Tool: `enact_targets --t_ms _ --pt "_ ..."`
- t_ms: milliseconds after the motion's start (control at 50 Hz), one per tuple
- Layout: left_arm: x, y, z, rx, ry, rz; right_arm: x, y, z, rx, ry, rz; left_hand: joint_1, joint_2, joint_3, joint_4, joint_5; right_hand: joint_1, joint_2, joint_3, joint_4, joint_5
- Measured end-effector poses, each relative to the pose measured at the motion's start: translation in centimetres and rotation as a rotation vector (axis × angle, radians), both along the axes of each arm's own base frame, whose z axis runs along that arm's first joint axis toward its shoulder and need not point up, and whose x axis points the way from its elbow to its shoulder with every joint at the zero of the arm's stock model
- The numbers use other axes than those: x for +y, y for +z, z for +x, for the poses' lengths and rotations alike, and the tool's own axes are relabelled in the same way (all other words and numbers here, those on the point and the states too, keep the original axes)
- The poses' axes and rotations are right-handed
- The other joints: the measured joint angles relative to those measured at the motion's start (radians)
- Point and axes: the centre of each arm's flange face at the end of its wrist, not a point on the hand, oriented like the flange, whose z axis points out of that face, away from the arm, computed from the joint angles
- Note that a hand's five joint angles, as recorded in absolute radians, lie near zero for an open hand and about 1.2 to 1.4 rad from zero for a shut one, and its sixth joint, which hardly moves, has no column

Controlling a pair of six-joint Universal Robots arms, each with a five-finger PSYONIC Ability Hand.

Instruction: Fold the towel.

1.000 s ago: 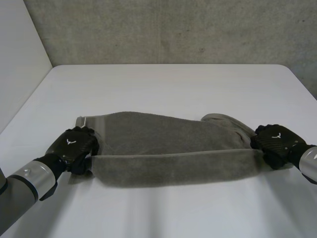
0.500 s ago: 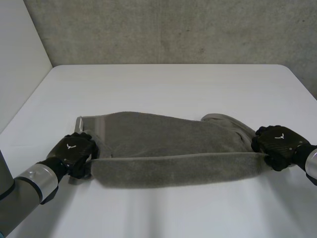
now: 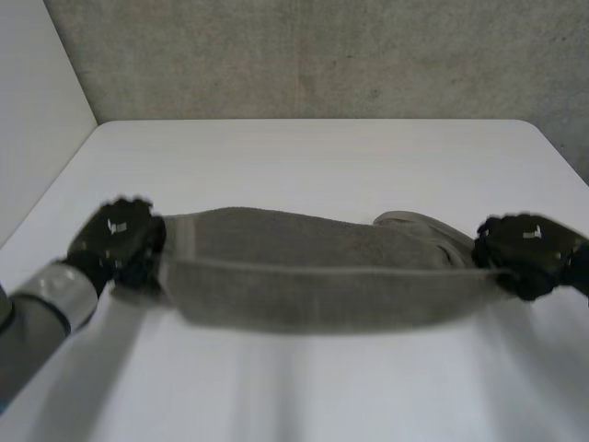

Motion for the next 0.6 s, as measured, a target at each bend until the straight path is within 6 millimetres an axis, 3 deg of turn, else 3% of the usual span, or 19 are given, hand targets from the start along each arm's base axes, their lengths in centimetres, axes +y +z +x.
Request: enact_targets --t_ms 140,200,220,260,300,360,420,480,600 --pt "-6.3 6.0 -2.5 0.027 -0.043 -0.243 -4.3 4.8 3.0 -0.008 0.08 -0.225 0.0 0.001 0.0 0.0 0.0 0.0 0.0 0.0 0.0 0.0" --pt "-8.4 9.7 -3.9 0.052 -0.062 -0.376 -6.2 8.0 4.9 -0.043 0.102 -0.344 0.0 0.001 0.0 0.0 0.0 0.0 0.0 0.0 0.0 0.0" --pt "-9.1 11.8 -4.5 0.068 -0.067 -0.445 -6.9 9.7 5.7 -0.068 0.103 -0.402 0.0 0.001 0.0 0.0 0.0 0.0 0.0 0.0 0.0 0.0" --pt "-9.4 14.7 -5.1 0.095 -0.07 -0.53 -7.8 12.6 6.2 -0.134 0.077 -0.49 0.0 0.001 0.0 0.0 0.0 0.0 0.0 0.0 0.0 0.0" --pt "-9.1 18.4 -5.5 0.142 -0.065 -0.635 -8.3 17.3 6.1 -0.274 0.027 -0.607 0.0 0.001 0.0 0.0 0.0 0.0 0.0 0.0 0.0 0.0" --pt "-7.9 21.7 -5.5 0.213 -0.06 -0.718 -8.1 21.0 5.5 -0.453 0.001 -0.682 0.001 0.001 0.0 0.0 0.0 0.0 0.0 0.0 0.0 0.0" --pt "-7.0 22.2 -5.2 0.267 -0.062 -0.728 -8.0 21.4 5.0 -0.549 -0.003 -0.667 0.001 0.001 0.0 0.0 0.004 0.0 0.0 0.0 0.0 0.003" --pt "-6.8 20.6 -4.8 0.284 -0.061 -0.686 -7.9 19.2 4.7 -0.555 -0.015 -0.604 0.001 0.002 0.0 0.0 0.004 0.0 0.0 0.0 0.0 0.003" --pt "-7.3 12.9 -2.0 0.229 -0.01 -0.486 -6.4 11.9 4.5 -0.408 -0.045 -0.445 0.001 0.003 0.0 0.0 0.004 0.0 0.0 0.0 0.0 0.003"
